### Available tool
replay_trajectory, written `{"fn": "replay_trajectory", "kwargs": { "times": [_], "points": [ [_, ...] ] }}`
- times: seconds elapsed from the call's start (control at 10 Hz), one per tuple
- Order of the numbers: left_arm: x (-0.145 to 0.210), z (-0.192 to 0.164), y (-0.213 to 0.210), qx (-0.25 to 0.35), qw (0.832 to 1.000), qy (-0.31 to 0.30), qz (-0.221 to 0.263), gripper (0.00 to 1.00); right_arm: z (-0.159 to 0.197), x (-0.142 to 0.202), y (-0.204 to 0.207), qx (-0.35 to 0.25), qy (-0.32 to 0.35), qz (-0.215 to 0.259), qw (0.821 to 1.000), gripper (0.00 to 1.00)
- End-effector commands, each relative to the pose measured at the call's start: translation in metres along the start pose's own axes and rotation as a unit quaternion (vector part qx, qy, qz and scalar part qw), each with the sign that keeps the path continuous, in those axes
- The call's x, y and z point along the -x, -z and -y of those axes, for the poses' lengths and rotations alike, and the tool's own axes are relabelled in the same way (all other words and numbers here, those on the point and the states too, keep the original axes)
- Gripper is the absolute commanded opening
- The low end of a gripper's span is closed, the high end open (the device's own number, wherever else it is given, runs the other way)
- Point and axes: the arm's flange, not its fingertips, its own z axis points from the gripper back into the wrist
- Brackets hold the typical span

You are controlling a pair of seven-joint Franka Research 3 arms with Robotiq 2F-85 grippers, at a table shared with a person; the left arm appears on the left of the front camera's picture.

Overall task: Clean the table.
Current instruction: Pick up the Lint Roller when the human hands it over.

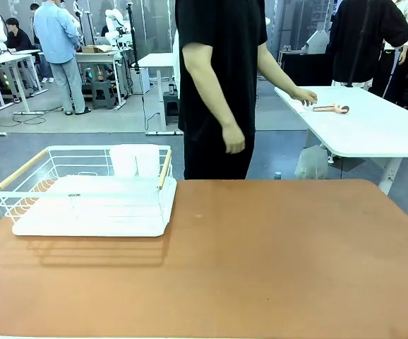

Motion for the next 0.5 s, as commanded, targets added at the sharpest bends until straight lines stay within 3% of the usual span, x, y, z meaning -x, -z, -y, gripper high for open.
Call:
{"fn": "replay_trajectory", "kwargs": {
  "times": [0.0, 0.4],
  "points": [
    [-0.0008, 0.0004, -0.0024, 0.014, 1.000, 0.008, 0.002, 1.00, -0.0012, -0.0012, -0.0005, -0.009, -0.010, 0.001, 1.000, 1.00],
    [-0.0008, 0.0004, -0.0024, 0.014, 1.000, 0.008, 0.002, 1.00, -0.0012, -0.0012, -0.0005, -0.009, -0.010, 0.001, 1.000, 1.00]
  ]
}}
